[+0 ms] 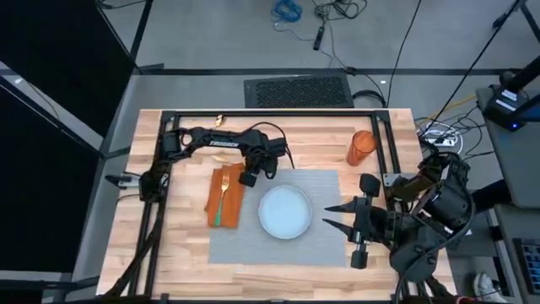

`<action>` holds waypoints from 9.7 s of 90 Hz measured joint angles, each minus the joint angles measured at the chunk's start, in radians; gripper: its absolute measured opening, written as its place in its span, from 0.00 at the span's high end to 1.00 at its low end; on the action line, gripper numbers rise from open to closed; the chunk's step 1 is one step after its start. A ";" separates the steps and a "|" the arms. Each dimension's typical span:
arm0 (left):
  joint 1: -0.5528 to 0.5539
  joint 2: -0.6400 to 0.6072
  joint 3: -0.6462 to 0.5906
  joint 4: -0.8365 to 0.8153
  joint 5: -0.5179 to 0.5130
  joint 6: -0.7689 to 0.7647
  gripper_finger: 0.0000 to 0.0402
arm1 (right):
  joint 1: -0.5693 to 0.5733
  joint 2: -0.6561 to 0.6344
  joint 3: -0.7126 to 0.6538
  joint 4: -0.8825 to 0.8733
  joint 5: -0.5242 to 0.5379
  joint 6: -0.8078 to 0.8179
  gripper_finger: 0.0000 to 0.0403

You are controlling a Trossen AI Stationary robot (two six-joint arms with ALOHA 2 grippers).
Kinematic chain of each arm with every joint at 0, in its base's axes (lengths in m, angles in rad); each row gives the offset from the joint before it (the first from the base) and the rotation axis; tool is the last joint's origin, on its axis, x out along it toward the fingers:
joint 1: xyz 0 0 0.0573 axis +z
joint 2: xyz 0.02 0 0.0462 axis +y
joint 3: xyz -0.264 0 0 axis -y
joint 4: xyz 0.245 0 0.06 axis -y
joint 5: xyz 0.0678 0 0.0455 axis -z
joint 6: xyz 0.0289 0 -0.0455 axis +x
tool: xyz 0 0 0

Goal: Set table place
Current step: Put the gold table knife on the gray table mat to the right of the blue plate

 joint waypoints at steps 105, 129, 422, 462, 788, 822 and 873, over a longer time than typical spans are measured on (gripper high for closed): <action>-0.087 -0.007 0.237 -0.119 -0.238 0.136 1.00 | 0.000 0.000 0.000 0.000 0.000 0.003 0.79; -0.129 -0.008 0.247 -0.091 -0.265 0.186 1.00 | 0.000 0.000 0.000 0.000 0.000 0.002 0.79; 0.055 0.091 0.259 -0.036 -0.006 0.080 0.57 | 0.016 0.057 -0.001 -0.080 0.011 0.037 0.79; 0.052 0.091 0.259 -0.034 0.033 0.105 0.64 | 0.016 0.057 0.000 -0.079 0.030 0.039 0.79; 0.014 0.234 0.363 -0.084 0.104 0.158 1.00 | -0.007 0.056 0.000 -0.058 0.029 0.027 0.79; -0.003 0.244 0.469 -0.161 0.091 0.159 1.00 | -0.007 0.056 0.000 -0.059 0.029 0.028 0.79; -0.007 0.189 0.609 -0.266 0.054 0.098 1.00 | -0.007 0.056 0.000 -0.060 0.029 0.026 0.79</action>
